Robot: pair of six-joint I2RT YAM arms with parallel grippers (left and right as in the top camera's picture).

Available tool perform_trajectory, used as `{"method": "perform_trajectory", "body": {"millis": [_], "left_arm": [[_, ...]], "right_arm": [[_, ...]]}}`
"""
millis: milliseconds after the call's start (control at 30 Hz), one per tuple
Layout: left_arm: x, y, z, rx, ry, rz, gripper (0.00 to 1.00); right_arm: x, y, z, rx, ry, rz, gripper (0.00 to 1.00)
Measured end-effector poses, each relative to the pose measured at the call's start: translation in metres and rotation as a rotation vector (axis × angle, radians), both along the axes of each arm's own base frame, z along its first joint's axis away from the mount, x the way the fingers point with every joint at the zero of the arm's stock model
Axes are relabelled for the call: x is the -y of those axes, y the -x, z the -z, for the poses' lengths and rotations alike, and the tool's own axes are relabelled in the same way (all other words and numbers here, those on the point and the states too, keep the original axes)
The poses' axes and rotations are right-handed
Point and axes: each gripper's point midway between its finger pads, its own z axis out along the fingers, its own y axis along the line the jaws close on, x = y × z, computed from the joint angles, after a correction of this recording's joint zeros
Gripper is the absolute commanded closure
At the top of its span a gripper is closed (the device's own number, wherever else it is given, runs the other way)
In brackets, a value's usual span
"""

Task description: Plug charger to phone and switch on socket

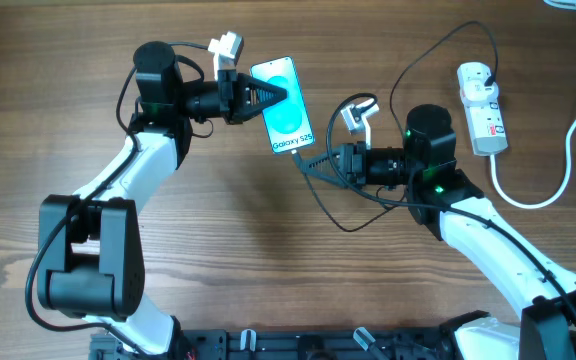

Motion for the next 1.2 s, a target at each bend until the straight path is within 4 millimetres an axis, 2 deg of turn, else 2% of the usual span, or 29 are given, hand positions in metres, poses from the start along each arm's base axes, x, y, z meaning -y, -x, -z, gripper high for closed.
{"method": "perform_trajectory", "body": {"millis": [367,567,667,800,900,967,1033,1100,1200], "left_arm": [[0.0,0.0,-0.001,-0.002,0.0,0.0,0.96],[-0.001,-0.01,0.001,-0.035,-0.006,-0.058,0.96],[-0.003,-0.015,0.002,-0.052,-0.009,-0.087,0.96],[0.004,-0.005,0.001,-0.082,-0.002,-0.036,0.96],[0.004,-0.006,0.001,-0.09,-0.002,-0.04,0.96],[0.002,-0.006,-0.001,-0.072,0.003,-0.038,0.96],[-0.004,-0.008,-0.005,-0.048,0.009,-0.04,0.96],[-0.024,-0.016,-0.006,-0.05,0.013,-0.078,0.96],[-0.063,-0.029,-0.007,-0.056,0.018,-0.156,0.96]], "right_arm": [[0.004,-0.005,-0.001,0.003,-0.002,0.018,0.96],[0.005,-0.014,0.002,0.001,0.016,0.074,0.96],[-0.002,-0.016,0.005,0.008,0.037,0.104,0.96],[-0.006,-0.027,0.01,0.02,0.07,0.184,0.96],[-0.004,-0.032,0.013,0.02,0.085,0.217,0.96],[0.0,-0.033,0.026,-0.02,0.135,0.243,0.96],[0.01,-0.03,0.057,-0.111,0.252,0.286,0.96],[0.031,-0.026,0.096,-0.184,0.426,0.365,0.96],[0.065,-0.034,0.126,-0.166,0.635,0.501,0.96]]}}
